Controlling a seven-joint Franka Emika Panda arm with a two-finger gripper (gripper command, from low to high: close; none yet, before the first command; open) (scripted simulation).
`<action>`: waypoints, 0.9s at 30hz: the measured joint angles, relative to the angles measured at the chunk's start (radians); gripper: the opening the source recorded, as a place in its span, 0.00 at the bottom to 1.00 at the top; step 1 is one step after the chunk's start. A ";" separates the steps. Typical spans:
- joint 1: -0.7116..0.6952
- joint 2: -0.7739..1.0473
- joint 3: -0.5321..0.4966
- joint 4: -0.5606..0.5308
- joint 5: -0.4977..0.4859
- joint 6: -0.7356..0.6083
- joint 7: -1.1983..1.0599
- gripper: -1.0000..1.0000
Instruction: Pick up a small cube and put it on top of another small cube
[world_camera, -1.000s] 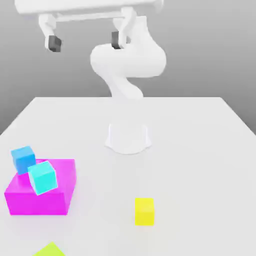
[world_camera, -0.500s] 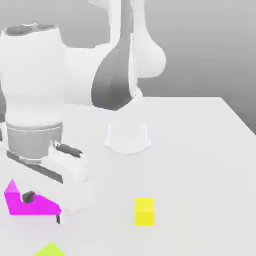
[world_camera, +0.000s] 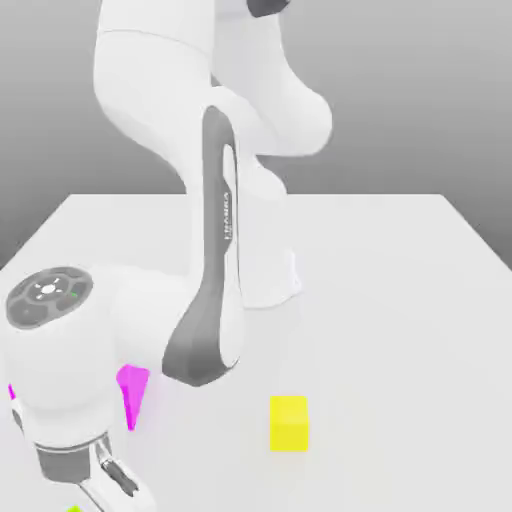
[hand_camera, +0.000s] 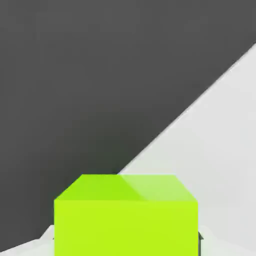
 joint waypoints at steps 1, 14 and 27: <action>0.002 -0.024 -0.003 -0.005 -0.003 -0.019 0.002 0.00; -0.051 -0.484 -0.103 -0.248 -0.077 -0.235 0.074 0.00; -0.139 -0.688 -0.145 -0.497 -0.131 -0.187 0.130 0.00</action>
